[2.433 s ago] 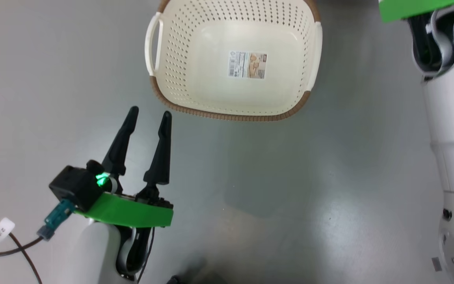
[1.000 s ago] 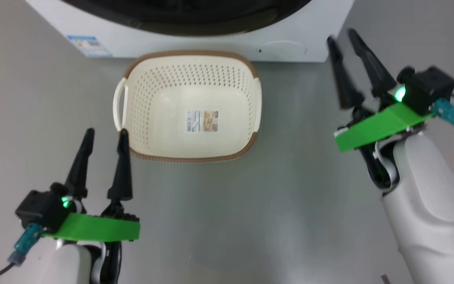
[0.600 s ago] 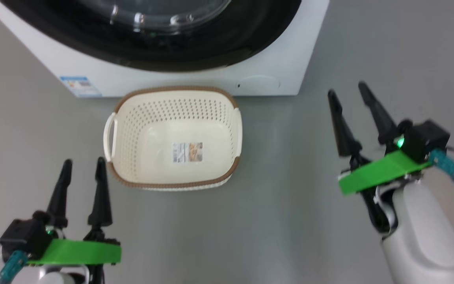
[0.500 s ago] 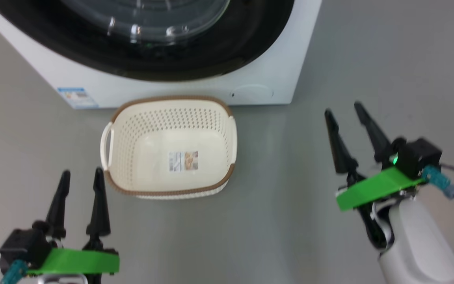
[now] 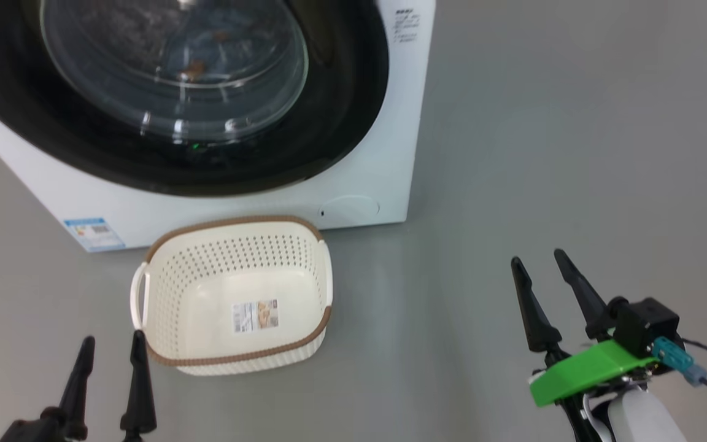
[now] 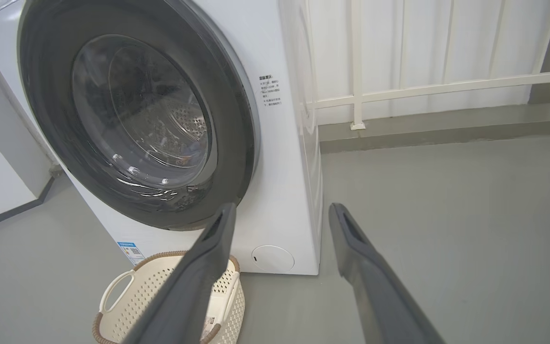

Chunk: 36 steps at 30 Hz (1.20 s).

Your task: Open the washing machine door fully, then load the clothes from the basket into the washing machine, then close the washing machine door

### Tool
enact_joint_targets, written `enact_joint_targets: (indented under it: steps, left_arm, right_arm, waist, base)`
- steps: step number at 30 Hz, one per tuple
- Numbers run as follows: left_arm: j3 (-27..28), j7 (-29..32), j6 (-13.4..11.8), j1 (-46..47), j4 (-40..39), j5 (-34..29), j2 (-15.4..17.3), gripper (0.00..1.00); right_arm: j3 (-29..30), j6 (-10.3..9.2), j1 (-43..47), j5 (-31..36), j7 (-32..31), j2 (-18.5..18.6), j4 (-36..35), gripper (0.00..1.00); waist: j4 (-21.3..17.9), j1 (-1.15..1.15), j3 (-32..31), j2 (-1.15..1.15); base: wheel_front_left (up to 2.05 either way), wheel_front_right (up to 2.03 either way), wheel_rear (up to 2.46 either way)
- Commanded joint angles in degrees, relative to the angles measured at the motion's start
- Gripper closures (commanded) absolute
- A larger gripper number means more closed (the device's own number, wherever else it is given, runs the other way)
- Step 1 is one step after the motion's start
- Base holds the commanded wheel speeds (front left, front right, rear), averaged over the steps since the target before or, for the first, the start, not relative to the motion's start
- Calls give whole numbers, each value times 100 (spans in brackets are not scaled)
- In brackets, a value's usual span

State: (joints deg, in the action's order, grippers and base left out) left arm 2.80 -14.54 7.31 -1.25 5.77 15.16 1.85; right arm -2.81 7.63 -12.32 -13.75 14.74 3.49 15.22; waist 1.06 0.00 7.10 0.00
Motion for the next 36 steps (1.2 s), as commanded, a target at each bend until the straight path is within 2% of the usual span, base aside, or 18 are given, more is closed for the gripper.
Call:
enact_joint_targets:
  steps: [1, 10, 25, 36]
  left_arm:
    - [209, -46, -12, -19, -185, -105, 103, 0]
    - [158, -46, -151, -463, -391, -115, 103, 0]
    - [44, -46, -298, -744, -555, -157, 103, 0]
    - [17, -46, -255, -791, -555, -188, 103, 0]
  right_arm:
    - [-95, -14, 87, 61, 26, -56, -194, 0]
    - [84, -14, 530, 4, 26, -60, -355, 0]
    - [153, -14, 699, 13, 26, -61, -388, 0]
    - [121, -14, 701, -11, 26, -61, -397, 0]
  waist:
    - [-148, 0, -225, 0]
    - [-172, 0, -469, 0]
    - [-144, 0, -654, 0]
    - [-102, 0, -670, 0]
  base:
    - [0, 0, 0]
    - [0, 0, 0]
    - [0, 0, 0]
    - [0, 0, 0]
